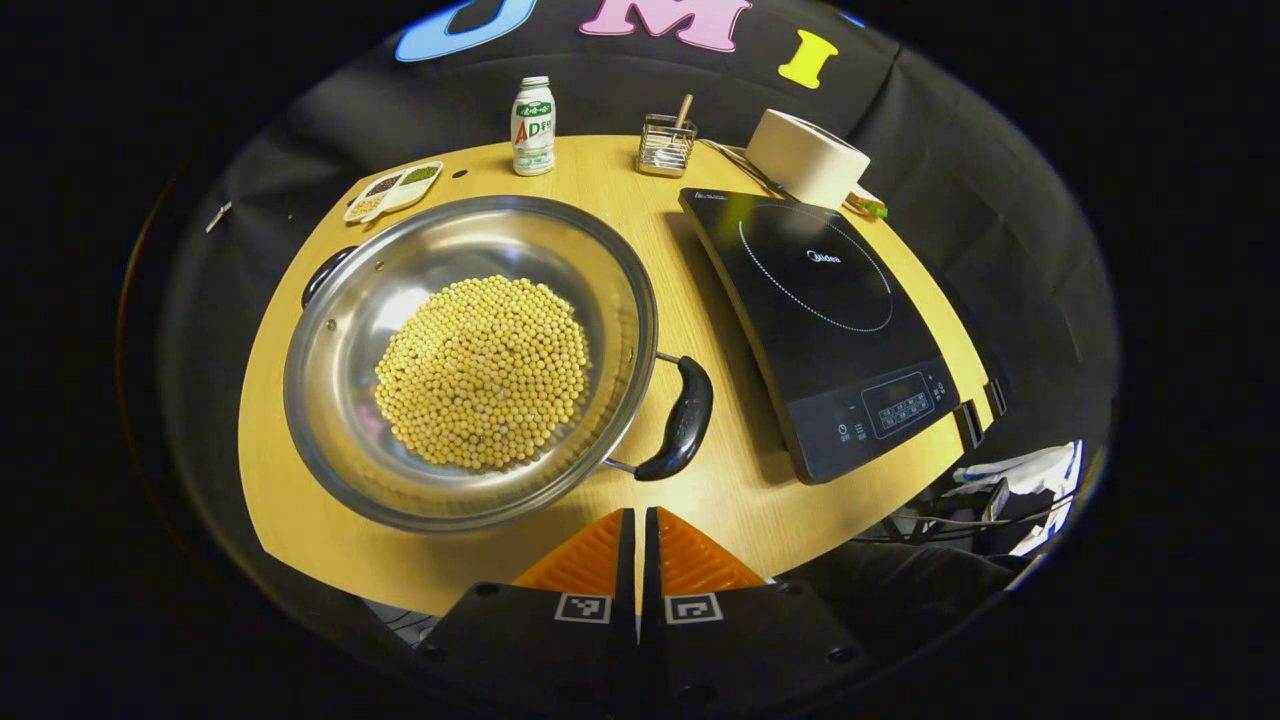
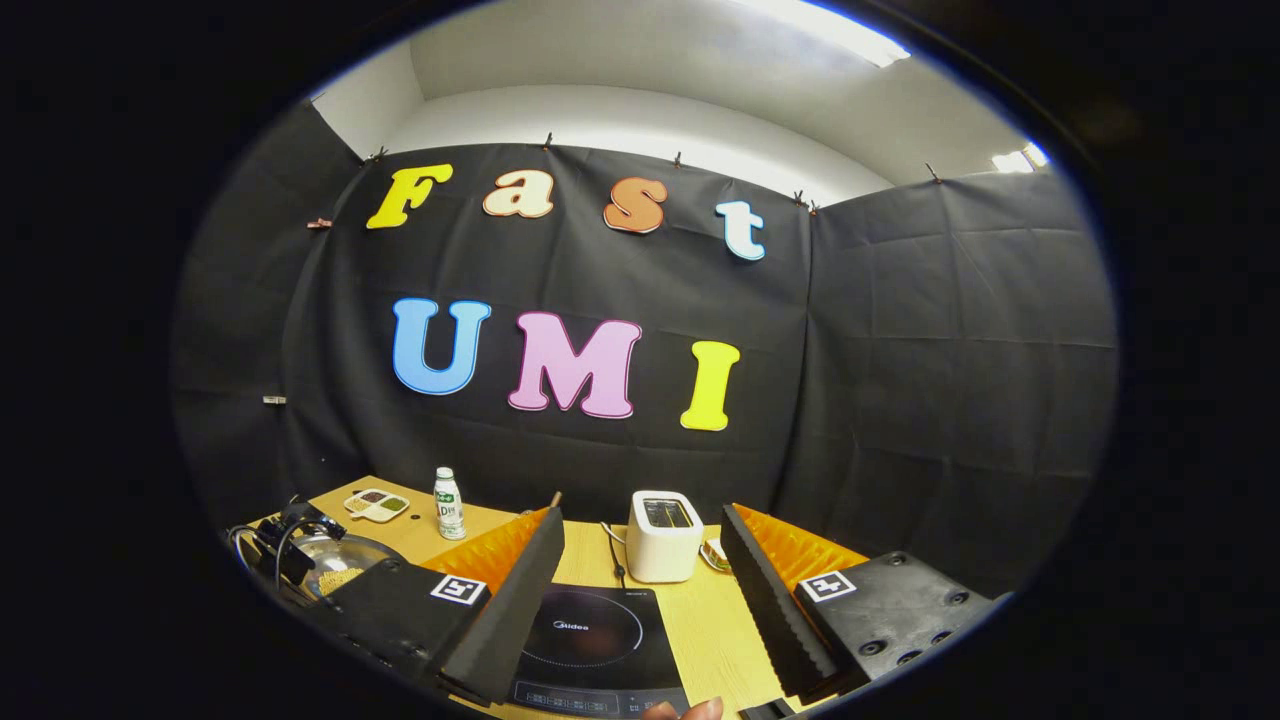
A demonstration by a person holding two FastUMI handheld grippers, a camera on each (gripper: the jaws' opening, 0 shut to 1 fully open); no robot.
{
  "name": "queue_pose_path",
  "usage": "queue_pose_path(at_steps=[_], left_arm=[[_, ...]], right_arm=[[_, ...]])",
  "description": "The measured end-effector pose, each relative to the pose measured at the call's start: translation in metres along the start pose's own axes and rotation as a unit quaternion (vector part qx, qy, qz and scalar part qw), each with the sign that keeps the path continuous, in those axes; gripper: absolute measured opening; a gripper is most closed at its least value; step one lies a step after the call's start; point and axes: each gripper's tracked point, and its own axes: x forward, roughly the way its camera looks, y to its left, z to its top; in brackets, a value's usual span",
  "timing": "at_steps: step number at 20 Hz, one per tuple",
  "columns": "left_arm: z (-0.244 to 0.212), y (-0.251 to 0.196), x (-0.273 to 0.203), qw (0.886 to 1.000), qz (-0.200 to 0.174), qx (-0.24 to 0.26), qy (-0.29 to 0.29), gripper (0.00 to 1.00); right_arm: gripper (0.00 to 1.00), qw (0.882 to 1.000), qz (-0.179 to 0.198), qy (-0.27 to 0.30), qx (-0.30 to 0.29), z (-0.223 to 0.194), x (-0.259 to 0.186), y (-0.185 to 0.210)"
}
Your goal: First push the handle of the pot to place it horizontally, then grasp the pot with both hands and set it on the induction cooktop.
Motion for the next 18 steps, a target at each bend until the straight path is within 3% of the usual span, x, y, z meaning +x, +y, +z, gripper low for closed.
queue_pose_path(at_steps=[18], left_arm=[[0.054, -0.018, 0.044, 0.998, 0.001, 0.055, 0.019, 0.05]], right_arm=[[0.98, 1.000, -0.021, 0.015, -0.001, -0.012, 0.014, -0.012]])
